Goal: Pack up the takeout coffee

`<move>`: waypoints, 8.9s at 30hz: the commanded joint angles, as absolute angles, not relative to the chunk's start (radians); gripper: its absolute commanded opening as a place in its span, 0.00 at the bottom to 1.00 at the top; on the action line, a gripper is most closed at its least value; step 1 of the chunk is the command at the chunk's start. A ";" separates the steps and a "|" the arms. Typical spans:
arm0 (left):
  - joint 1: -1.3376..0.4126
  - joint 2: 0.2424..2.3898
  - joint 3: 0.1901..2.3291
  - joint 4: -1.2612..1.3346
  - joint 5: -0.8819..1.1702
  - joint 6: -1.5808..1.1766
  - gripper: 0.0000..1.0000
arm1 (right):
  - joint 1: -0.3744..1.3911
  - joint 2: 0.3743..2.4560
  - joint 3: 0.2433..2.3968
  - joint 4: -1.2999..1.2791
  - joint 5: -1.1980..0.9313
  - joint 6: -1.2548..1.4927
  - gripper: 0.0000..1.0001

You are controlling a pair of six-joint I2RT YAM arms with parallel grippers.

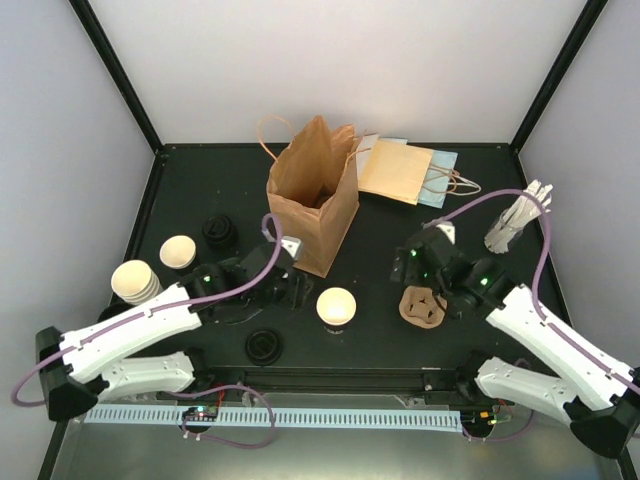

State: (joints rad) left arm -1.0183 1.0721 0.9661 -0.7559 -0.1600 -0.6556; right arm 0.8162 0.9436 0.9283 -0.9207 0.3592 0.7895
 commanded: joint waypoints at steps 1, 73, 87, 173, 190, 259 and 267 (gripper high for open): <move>-0.914 0.969 0.892 -0.755 -0.116 -0.661 0.56 | 0.656 0.999 1.046 -1.081 0.335 0.764 1.00; -1.085 1.275 0.700 -1.009 -0.101 -0.951 0.86 | 0.546 1.081 0.961 -0.943 -0.002 0.540 0.99; -1.065 1.245 0.696 -1.013 -0.109 -0.944 0.88 | 0.546 1.085 0.952 -0.939 -0.004 0.537 0.99; -1.025 1.290 1.145 -0.850 0.085 -0.558 0.63 | 0.546 1.017 0.947 -0.885 -0.235 0.455 1.00; -1.075 1.340 1.262 -0.971 -0.026 -0.451 0.63 | 0.546 0.867 0.875 -0.785 -0.262 0.447 0.99; -1.121 1.578 1.451 -1.081 -0.041 -0.359 0.63 | 0.546 0.856 0.673 -0.625 -0.507 0.502 1.00; -1.140 1.612 1.491 -1.157 -0.095 -0.369 0.62 | 0.546 0.862 0.672 -0.622 -0.506 0.497 1.00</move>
